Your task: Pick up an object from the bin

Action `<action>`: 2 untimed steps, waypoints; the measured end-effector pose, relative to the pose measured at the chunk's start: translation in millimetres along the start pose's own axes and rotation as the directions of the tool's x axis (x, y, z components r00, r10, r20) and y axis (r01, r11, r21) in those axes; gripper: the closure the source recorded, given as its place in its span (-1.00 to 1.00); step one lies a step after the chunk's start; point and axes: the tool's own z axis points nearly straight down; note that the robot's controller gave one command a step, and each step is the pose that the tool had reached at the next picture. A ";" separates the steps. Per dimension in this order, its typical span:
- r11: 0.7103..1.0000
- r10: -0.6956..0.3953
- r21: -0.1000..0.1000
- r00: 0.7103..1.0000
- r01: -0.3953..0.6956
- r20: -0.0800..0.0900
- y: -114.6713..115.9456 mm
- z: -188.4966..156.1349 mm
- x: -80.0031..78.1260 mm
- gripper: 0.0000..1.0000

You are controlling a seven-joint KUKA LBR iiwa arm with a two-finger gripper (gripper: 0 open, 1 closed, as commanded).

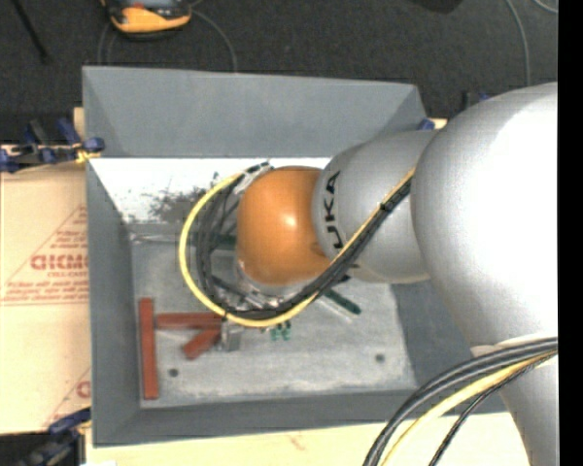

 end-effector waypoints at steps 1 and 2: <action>1.000 0.001 0.000 1.000 -0.001 0.000 0.0 0.0 0.0 1.00; 1.000 0.010 0.001 1.000 -0.010 0.003 -10.5 -172.1 2.8 1.00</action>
Offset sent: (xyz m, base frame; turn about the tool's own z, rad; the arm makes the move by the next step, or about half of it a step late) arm -0.0034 -0.0103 0.1705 0.0052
